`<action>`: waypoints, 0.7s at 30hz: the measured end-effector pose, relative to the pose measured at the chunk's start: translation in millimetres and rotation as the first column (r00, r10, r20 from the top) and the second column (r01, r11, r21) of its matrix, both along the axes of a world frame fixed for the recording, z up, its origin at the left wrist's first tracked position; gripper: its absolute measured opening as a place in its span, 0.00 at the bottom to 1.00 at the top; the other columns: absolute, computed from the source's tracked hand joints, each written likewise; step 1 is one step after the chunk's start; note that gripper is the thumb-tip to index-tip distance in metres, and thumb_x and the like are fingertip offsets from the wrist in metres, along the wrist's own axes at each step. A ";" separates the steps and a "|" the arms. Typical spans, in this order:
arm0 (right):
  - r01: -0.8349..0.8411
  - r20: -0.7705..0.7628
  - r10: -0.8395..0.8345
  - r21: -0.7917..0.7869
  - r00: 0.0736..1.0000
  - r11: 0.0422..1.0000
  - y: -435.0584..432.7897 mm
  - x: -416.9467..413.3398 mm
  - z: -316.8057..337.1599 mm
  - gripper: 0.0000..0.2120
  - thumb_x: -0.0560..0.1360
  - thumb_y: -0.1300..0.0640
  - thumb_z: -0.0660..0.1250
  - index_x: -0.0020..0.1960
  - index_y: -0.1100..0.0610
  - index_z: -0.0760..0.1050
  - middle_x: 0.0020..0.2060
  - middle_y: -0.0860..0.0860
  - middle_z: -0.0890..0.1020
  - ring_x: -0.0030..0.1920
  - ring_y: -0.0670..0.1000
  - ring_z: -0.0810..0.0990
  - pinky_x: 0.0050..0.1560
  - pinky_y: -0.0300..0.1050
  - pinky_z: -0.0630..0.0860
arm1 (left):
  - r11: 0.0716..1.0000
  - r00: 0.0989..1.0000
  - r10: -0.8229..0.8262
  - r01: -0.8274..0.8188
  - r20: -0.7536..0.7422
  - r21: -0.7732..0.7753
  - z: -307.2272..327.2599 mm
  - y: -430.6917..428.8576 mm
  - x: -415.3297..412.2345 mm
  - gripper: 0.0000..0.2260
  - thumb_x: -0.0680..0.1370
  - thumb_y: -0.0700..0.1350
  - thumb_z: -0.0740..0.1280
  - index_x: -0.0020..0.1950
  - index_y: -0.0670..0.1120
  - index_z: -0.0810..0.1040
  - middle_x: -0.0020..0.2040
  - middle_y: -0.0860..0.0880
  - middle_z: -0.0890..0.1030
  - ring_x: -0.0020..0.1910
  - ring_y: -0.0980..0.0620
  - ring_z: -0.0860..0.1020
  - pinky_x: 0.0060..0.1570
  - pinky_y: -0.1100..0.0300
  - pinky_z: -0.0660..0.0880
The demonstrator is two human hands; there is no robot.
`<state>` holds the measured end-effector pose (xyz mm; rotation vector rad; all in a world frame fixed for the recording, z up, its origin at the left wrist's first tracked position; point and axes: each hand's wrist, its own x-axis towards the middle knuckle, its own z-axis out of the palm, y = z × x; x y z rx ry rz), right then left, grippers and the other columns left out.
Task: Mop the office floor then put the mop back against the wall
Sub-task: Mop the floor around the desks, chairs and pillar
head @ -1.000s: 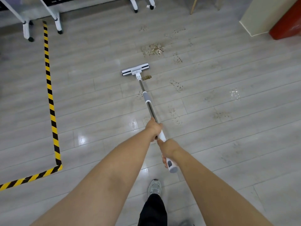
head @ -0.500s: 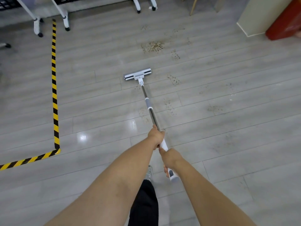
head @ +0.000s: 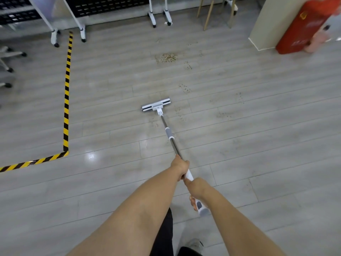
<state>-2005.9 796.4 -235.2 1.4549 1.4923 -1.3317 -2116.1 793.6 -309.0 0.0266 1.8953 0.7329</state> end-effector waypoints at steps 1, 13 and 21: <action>-0.006 0.006 0.006 -0.001 1.000 1.000 -0.2 -2.8 3.6 0.26 0.84 0.41 0.49 0.46 0.61 0.73 0.21 0.54 0.78 0.25 0.54 0.78 0.40 0.45 0.76 | 1.000 1.000 0.006 -0.006 0.000 0.001 3.8 0.1 -1.9 0.15 0.81 0.45 0.63 0.68 0.47 0.68 0.60 0.43 0.77 0.55 0.41 0.78 0.41 0.52 0.78; 0.086 -0.101 -0.088 -0.017 0.991 0.996 24.8 -112.1 -20.5 0.22 0.84 0.43 0.53 0.50 0.61 0.72 0.27 0.56 0.78 0.23 0.54 0.75 0.31 0.44 0.71 | 0.999 0.998 -0.039 0.039 -0.040 -0.016 -21.4 28.3 -116.5 0.19 0.82 0.45 0.62 0.73 0.48 0.66 0.58 0.45 0.75 0.56 0.43 0.77 0.39 0.55 0.76; 0.113 -0.094 -0.114 -0.021 0.989 0.993 86.8 -250.6 -41.0 0.21 0.84 0.43 0.51 0.51 0.60 0.70 0.28 0.57 0.78 0.25 0.55 0.75 0.29 0.43 0.70 | 0.999 0.997 -0.042 0.041 -0.059 -0.012 -43.7 94.5 -255.4 0.16 0.82 0.44 0.63 0.70 0.47 0.68 0.56 0.44 0.74 0.53 0.43 0.76 0.36 0.56 0.75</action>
